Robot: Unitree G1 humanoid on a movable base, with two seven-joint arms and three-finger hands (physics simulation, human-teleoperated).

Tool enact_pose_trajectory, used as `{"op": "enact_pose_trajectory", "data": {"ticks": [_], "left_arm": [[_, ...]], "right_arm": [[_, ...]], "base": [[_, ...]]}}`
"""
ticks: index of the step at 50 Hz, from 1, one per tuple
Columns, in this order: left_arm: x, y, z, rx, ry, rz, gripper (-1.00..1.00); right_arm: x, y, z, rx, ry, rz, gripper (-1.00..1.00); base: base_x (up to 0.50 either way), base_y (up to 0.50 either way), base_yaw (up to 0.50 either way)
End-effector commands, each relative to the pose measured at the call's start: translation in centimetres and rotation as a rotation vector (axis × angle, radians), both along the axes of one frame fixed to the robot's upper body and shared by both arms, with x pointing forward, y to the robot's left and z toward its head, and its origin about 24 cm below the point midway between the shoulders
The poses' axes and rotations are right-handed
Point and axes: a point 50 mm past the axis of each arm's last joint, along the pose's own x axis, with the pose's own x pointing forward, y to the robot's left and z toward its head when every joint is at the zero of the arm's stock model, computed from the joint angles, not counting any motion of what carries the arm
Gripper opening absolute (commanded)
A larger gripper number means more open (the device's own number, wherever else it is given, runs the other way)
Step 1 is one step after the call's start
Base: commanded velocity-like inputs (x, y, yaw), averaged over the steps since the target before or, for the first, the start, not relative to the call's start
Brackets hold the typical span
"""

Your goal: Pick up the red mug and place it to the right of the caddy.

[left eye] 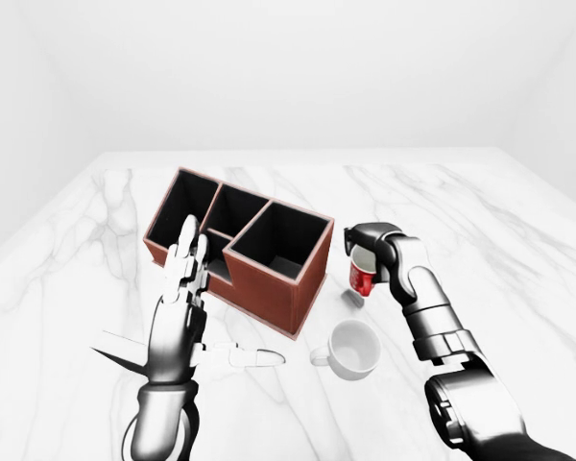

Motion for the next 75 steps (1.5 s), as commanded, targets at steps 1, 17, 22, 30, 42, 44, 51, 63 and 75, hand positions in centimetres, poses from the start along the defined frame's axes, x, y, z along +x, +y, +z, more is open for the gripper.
{"op": "enact_pose_trajectory", "data": {"ticks": [1,17,22,30,42,44,51,63,75], "left_arm": [[-0.2,0.1,0.3,-0.009,-0.013,0.008,1.0],[-0.2,0.1,0.3,-0.009,-0.011,0.006,1.0],[-0.3,0.1,0.4,-0.009,-0.014,0.006,1.0],[-0.2,0.0,0.2,-0.007,-0.008,0.005,1.0],[-0.3,0.0,0.2,-0.007,-0.007,0.003,1.0],[-0.2,0.0,0.2,-0.006,-0.005,0.002,1.0],[-0.2,-0.1,0.2,-0.005,-0.006,0.001,1.0],[-0.2,-0.2,0.1,-0.003,-0.002,-0.002,1.0],[-0.3,0.0,0.2,-0.005,-0.007,0.002,1.0]], "right_arm": [[-0.6,-0.3,-0.5,0.034,0.001,-0.004,-1.0],[0.1,-1.2,-2.3,0.079,0.121,-0.039,-1.0],[0.8,-1.5,-2.3,0.118,0.159,-0.053,-1.0],[1.0,-1.5,-2.9,0.154,0.209,-0.061,-1.0],[1.1,-2.0,-3.0,0.155,0.228,-0.074,-1.0],[1.2,-2.0,-2.9,0.157,0.226,-0.074,-1.0],[1.8,-2.0,-2.2,0.177,0.193,-0.085,-1.0],[2.5,-1.5,-1.5,0.21,0.133,-0.083,-1.0],[2.5,-1.1,-2.2,0.223,0.089,-0.092,-1.0]], "base": [[0.0,0.0,0.0],[0.0,0.0,0.0],[0.0,0.0,0.0],[0.0,0.0,0.0],[0.0,0.0,0.0],[0.0,0.0,0.0],[0.0,0.0,0.0],[0.0,0.0,0.0],[0.0,0.0,0.0]]}}
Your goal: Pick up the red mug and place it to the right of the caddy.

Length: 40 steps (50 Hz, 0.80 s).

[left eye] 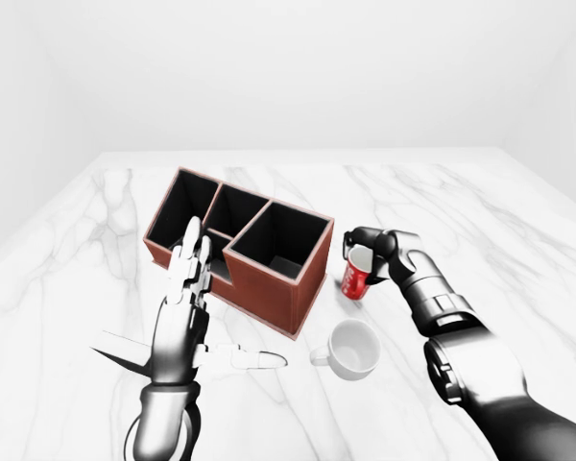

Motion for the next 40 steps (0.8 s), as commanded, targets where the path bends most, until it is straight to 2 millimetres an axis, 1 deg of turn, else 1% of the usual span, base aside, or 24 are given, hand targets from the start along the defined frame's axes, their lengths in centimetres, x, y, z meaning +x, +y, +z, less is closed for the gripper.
{"op": "enact_pose_trajectory", "data": {"ticks": [1,6,17,20,25,29,32,40], "left_arm": [[-0.2,0.2,0.4,-0.012,-0.018,0.012,1.0],[-0.3,0.3,0.5,-0.012,-0.02,0.013,1.0],[-0.4,0.3,0.5,-0.012,-0.02,0.013,1.0],[-0.4,0.3,0.5,-0.012,-0.021,0.013,1.0],[-0.3,0.3,0.5,-0.012,-0.02,0.013,1.0],[-0.3,0.2,0.4,-0.01,-0.014,0.013,1.0],[-0.3,0.2,0.4,-0.011,-0.017,0.013,1.0],[-0.3,0.2,0.3,-0.011,-0.014,0.013,1.0]], "right_arm": [[0.0,0.2,0.3,0.037,-0.097,-0.012,-1.0],[0.3,-0.1,0.1,0.01,-0.137,-0.035,-1.0],[0.8,-0.4,0.6,0.046,-0.193,-0.087,-1.0],[0.6,-0.7,0.0,0.028,-0.187,-0.093,-1.0],[0.6,-0.9,0.0,0.031,-0.188,-0.102,-1.0],[0.3,-1.1,-1.0,0.036,-0.17,-0.118,-1.0],[0.2,-1.3,-1.2,0.032,-0.168,-0.124,-1.0],[0.0,-0.9,-1.9,0.039,-0.161,-0.125,-1.0]], "base": [[0.0,0.0,0.0],[0.0,0.0,0.0],[0.0,0.0,0.0],[0.0,0.0,0.0],[0.0,0.0,0.0],[0.0,0.0,0.0],[0.0,0.0,0.0],[0.0,0.0,0.0]]}}
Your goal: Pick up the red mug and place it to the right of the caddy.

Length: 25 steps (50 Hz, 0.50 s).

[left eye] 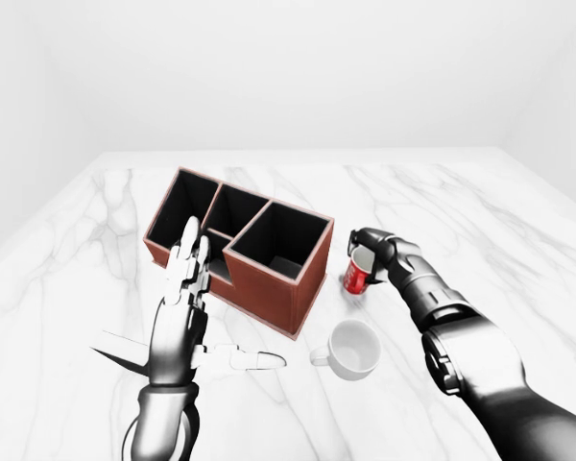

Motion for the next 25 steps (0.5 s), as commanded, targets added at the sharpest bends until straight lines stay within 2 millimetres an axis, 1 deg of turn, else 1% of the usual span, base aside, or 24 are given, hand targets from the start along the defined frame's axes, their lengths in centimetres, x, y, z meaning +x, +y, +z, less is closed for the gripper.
{"op": "enact_pose_trajectory", "data": {"ticks": [1,13,24,25], "left_arm": [[-0.14,0.14,0.24,-0.01,-0.01,0.01,1.0],[-0.29,0.07,0.4,-0.01,-0.016,0.006,1.0],[-0.39,0.21,0.58,-0.011,-0.024,0.008,1.0],[-0.39,0.23,0.55,-0.011,-0.022,0.008,1.0]], "right_arm": [[-0.33,0.18,-0.53,0.035,-0.051,-0.011,-1.0],[-0.59,0.2,-1.24,0.05,-0.055,-0.033,-1.0],[-0.52,0.11,-1.18,0.065,-0.056,-0.047,-1.0],[-0.47,0.12,-1.09,0.067,-0.057,-0.046,-0.04]], "base": [[0.0,0.0,0.0],[0.0,0.0,0.0],[0.0,0.0,0.0],[0.0,0.0,0.0]]}}
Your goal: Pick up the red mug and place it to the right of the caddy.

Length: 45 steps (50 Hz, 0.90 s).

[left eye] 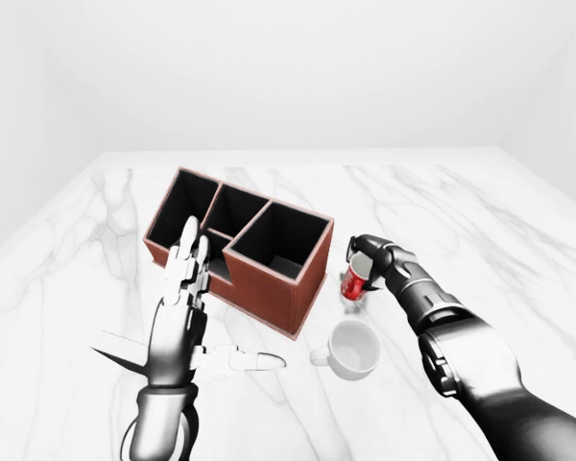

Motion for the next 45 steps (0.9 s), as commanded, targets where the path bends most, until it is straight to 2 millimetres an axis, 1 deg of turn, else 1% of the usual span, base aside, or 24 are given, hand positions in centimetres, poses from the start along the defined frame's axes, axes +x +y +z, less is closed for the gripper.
{"op": "enact_pose_trajectory", "data": {"ticks": [1,2,3,4,9,13,22,23,25,26,27,32,35,36,38,40,41,43,44,45], "left_arm": [[-0.3,0.2,0.4,-0.011,-0.019,0.01,1.0],[-0.3,0.2,0.5,-0.011,-0.02,0.01,1.0],[-0.3,0.2,0.5,-0.011,-0.021,0.009,1.0],[-0.3,0.2,0.5,-0.011,-0.023,0.01,1.0],[-0.2,0.1,0.4,-0.01,-0.019,0.008,1.0],[-0.2,0.2,0.5,-0.01,-0.02,0.008,1.0],[-0.1,0.2,0.3,-0.011,-0.014,0.008,1.0],[-0.4,0.1,1.3,-0.01,-0.06,0.005,1.0],[-0.3,0.1,0.8,-0.01,-0.039,0.006,1.0],[-0.4,0.1,1.5,-0.01,-0.072,0.004,1.0],[-0.4,0.1,1.6,-0.01,-0.077,0.003,1.0],[-0.3,0.1,1.5,-0.01,-0.071,0.004,1.0],[-0.3,0.1,1.5,-0.01,-0.072,0.005,1.0],[-0.3,0.1,1.5,-0.01,-0.072,0.005,1.0],[-0.4,0.0,1.6,-0.01,-0.075,0.003,1.0],[-0.4,0.1,1.5,-0.01,-0.072,0.004,1.0],[-0.5,0.1,1.6,-0.01,-0.077,0.005,1.0],[-0.4,0.1,1.5,-0.009,-0.073,0.005,1.0],[-0.4,0.0,1.5,-0.009,-0.07,0.005,1.0],[-0.4,0.0,1.5,-0.009,-0.071,0.004,1.0]], "right_arm": [[0.2,-0.1,0.6,0.042,-0.065,-0.012,0.31],[0.2,0.0,0.6,0.046,-0.063,-0.013,0.41],[0.2,-0.1,0.6,0.043,-0.061,-0.012,0.78],[0.2,-0.1,0.6,0.044,-0.059,-0.01,1.0],[0.2,-0.4,0.7,0.039,-0.057,-0.015,1.0],[0.0,-0.5,0.2,0.029,-0.044,-0.014,1.0],[0.1,-0.9,0.6,0.01,-0.045,-0.009,1.0],[0.0,-1.0,0.7,0.006,-0.044,-0.006,1.0],[-0.1,-1.4,0.6,-0.008,-0.04,-0.004,1.0],[-0.1,-1.5,0.6,-0.017,-0.041,-0.001,1.0],[-0.1,-1.6,0.7,-0.018,-0.042,-0.001,1.0],[-0.1,-2.4,1.5,-0.031,-0.049,0.006,1.0],[-0.6,-3.1,1.5,-0.057,-0.041,0.017,1.0],[-0.7,-3.4,1.7,-0.062,-0.041,0.016,1.0],[-0.8,-4.3,2.6,-0.078,-0.054,0.012,1.0],[-1.2,-4.8,3.4,-0.099,-0.067,0.023,1.0],[-1.9,-5.1,4.1,-0.117,-0.061,0.047,1.0],[-2.8,-5.9,5.0,-0.171,-0.084,0.047,1.0],[-3.6,-6.0,6.0,-0.143,-0.078,0.056,1.0],[-4.0,-6.2,6.4,-0.144,-0.089,0.054,1.0]], "base": [[0.0,0.0,0.0],[0.0,0.0,0.0],[0.0,0.0,0.0],[0.0,0.0,0.0],[0.0,0.0,0.0],[0.0,0.0,0.0],[0.0,0.0,0.0],[0.0,0.0,0.0],[0.0,0.0,0.0],[0.0,0.0,0.0],[0.0,0.0,0.0],[0.0,0.0,0.0],[0.0,0.0,0.0],[0.0,0.0,0.0],[0.0,0.0,0.0],[0.0,0.0,0.0],[0.0,0.0,0.0],[0.0,0.0,0.0],[0.0,0.0,0.0],[0.0,0.0,0.0]]}}
